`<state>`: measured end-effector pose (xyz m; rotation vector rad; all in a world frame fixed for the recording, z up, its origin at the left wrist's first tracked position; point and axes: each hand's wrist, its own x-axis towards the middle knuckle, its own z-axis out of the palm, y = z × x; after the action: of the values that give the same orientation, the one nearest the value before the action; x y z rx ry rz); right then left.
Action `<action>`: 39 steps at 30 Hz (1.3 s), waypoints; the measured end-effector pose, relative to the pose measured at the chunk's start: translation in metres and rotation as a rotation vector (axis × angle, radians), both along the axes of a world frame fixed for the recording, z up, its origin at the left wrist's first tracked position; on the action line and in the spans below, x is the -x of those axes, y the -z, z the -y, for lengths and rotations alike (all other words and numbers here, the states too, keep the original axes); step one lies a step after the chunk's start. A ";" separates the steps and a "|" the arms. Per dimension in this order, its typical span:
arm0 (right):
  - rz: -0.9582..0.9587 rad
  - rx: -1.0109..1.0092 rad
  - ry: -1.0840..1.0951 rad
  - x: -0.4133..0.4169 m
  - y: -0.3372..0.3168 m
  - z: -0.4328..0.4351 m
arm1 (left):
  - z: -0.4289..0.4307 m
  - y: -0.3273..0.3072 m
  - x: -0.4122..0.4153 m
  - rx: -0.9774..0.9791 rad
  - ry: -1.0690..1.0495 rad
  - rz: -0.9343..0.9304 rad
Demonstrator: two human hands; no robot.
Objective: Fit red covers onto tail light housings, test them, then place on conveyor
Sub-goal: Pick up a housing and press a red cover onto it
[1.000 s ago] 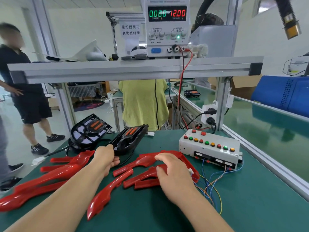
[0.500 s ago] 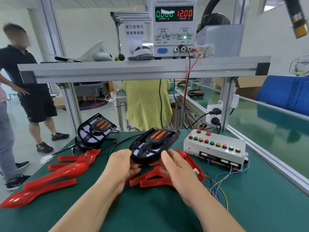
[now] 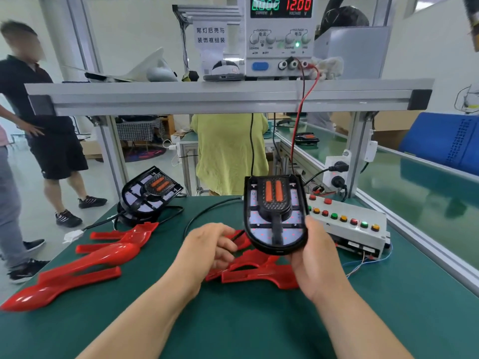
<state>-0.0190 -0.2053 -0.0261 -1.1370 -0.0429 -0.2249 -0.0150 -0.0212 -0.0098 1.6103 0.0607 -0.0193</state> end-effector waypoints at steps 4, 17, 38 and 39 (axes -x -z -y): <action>-0.002 -0.146 -0.020 0.001 -0.002 0.012 | -0.039 0.011 -0.022 -0.302 -0.304 0.161; -0.069 -0.153 -0.064 0.006 -0.004 0.007 | -0.063 0.040 -0.051 -1.025 -0.267 0.000; -0.006 0.034 -0.355 0.014 -0.003 0.003 | -0.091 0.004 -0.057 0.482 -0.265 0.275; 0.008 0.039 -0.370 0.015 -0.003 0.003 | -0.093 0.003 -0.057 0.512 -0.250 0.286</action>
<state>-0.0339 -0.2081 -0.0229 -1.1446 -0.2637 0.1012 0.0424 0.0720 -0.0124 1.0724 0.0313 0.3616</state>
